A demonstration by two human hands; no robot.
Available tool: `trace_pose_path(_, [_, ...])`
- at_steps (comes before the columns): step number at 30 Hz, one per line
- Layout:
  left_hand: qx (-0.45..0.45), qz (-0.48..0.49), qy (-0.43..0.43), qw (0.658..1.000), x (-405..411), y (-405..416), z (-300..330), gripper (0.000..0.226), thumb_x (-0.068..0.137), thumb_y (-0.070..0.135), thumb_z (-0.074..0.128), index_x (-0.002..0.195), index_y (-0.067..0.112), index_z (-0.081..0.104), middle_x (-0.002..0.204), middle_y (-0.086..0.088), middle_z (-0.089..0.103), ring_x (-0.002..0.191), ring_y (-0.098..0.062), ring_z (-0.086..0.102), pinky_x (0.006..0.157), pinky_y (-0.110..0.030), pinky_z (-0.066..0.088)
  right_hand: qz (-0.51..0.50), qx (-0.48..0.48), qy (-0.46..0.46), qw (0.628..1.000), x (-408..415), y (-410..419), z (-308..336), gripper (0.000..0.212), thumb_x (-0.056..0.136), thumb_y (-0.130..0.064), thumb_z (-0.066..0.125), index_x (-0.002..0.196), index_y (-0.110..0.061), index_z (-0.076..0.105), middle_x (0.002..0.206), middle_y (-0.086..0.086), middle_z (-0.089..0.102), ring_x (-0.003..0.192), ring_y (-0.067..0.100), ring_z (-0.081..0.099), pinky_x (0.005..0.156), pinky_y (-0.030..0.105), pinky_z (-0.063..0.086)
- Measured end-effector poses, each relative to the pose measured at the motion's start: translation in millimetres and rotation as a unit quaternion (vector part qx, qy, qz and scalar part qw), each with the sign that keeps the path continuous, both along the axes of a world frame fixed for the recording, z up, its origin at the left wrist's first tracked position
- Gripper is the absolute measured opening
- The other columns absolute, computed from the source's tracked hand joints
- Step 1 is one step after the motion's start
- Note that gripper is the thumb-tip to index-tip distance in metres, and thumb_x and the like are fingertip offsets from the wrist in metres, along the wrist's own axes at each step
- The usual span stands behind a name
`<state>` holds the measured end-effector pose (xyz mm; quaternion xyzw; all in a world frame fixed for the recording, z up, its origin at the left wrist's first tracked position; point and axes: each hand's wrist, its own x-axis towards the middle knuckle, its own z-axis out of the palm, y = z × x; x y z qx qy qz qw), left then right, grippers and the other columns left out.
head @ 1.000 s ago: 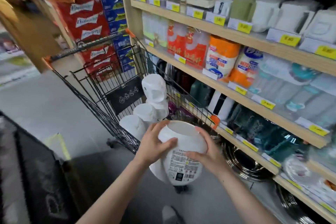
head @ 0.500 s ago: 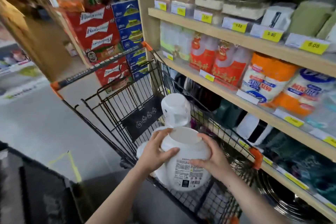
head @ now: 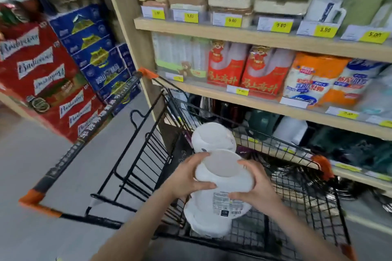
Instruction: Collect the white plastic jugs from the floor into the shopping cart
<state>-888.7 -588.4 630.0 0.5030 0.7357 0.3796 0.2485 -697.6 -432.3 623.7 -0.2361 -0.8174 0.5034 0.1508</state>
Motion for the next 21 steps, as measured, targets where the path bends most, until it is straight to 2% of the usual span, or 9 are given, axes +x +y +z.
trace_pose_path(2, [-0.027,-0.027,0.01,0.999,-19.7,0.8,-6.7,0.085,0.062,0.06,0.076,0.134,0.036,0.037,0.135,0.009,0.046,0.123,-0.006,0.043,0.106,-0.027,0.036,-0.004,0.004,-0.016,1.0,-10.1,-4.9,-2.5,0.083,0.04,-0.054,0.085,0.11,-0.063,0.041,0.122,-0.023,0.034,0.114,-0.014,0.032,0.091,0.01,0.031])
trace_pose_path(4, [-0.038,-0.046,0.019,0.998,-37.4,4.4,-16.8,0.091,0.059,0.061,0.078,0.136,0.034,0.038,0.136,0.008,0.044,0.125,-0.008,0.04,0.107,-0.028,0.034,-0.011,0.004,-0.033,0.999,-19.7,-6.4,-8.0,0.084,0.041,-0.052,0.085,0.11,-0.064,0.038,0.125,-0.02,0.03,0.118,-0.013,0.029,0.094,0.009,0.029])
trace_pose_path(7, [-0.052,-0.067,0.025,0.996,-56.9,14.9,-34.5,0.09,0.057,0.056,0.08,0.132,0.042,0.033,0.133,0.019,0.038,0.125,-0.004,0.034,0.105,-0.015,0.027,-0.012,0.011,-0.057,0.998,-35.3,-1.5,-25.0,0.085,0.042,-0.051,0.083,0.11,-0.063,0.034,0.127,-0.021,0.026,0.12,-0.013,0.027,0.091,0.009,0.03])
trace_pose_path(10, [-0.039,-0.069,0.019,0.997,-70.2,26.8,-61.7,0.09,0.055,0.052,0.083,0.128,0.047,0.03,0.13,0.024,0.031,0.125,0.002,0.029,0.103,-0.005,0.019,-0.014,0.013,-0.074,0.997,-51.7,7.8,-52.0,0.085,0.041,-0.047,0.083,0.109,-0.059,0.032,0.126,-0.016,0.024,0.119,0.002,0.033,0.097,0.02,0.032])
trace_pose_path(11, [-0.035,-0.069,0.016,0.997,-74.1,30.0,-73.5,0.092,0.055,0.048,0.086,0.129,0.046,0.031,0.131,0.021,0.031,0.125,0.002,0.028,0.103,-0.005,0.018,-0.015,0.018,-0.082,0.996,-56.8,10.5,-62.0,0.085,0.041,-0.047,0.082,0.108,-0.058,0.032,0.127,-0.014,0.023,0.12,0.005,0.032,0.098,0.018,0.031])
trace_pose_path(13, [-0.028,-0.071,0.014,0.997,-81.2,34.5,-98.8,0.094,0.057,0.046,0.086,0.132,0.046,0.03,0.136,0.014,0.031,0.129,0.0,0.028,0.108,-0.011,0.021,-0.012,0.032,-0.095,0.995,-66.2,16.1,-82.8,0.083,0.042,-0.05,0.08,0.11,-0.052,0.031,0.132,-0.009,0.02,0.124,0.005,0.026,0.097,0.008,0.028])
trace_pose_path(16, [-0.037,-0.062,0.021,0.997,-87.0,36.0,-129.9,0.098,0.057,0.052,0.082,0.135,0.046,0.023,0.143,0.004,0.027,0.135,-0.011,0.029,0.112,-0.026,0.027,0.006,0.065,-0.122,0.99,-76.9,21.3,-107.0,0.083,0.048,-0.049,0.082,0.112,-0.046,0.028,0.136,-0.008,0.013,0.124,-0.004,0.016,0.103,0.017,0.025])
trace_pose_path(19, [-0.024,-0.056,0.023,0.998,-91.7,35.5,-143.8,0.093,0.061,0.055,0.078,0.137,0.036,0.028,0.145,0.002,0.027,0.137,-0.01,0.027,0.114,-0.018,0.021,0.011,0.076,-0.147,0.986,-84.4,22.4,-118.0,0.085,0.056,-0.036,0.087,0.118,-0.037,0.027,0.135,-0.01,0.008,0.123,-0.001,0.012,0.102,0.017,0.022])
trace_pose_path(21, [-0.029,-0.056,0.031,0.998,-94.7,35.8,-146.3,0.093,0.061,0.054,0.079,0.138,0.037,0.028,0.147,0.0,0.027,0.138,-0.013,0.027,0.115,-0.024,0.023,0.012,0.074,-0.164,0.984,-86.0,22.9,-118.6,0.087,0.059,-0.032,0.086,0.125,-0.032,0.029,0.141,-0.007,0.006,0.124,0.003,0.015,0.102,0.019,0.023])
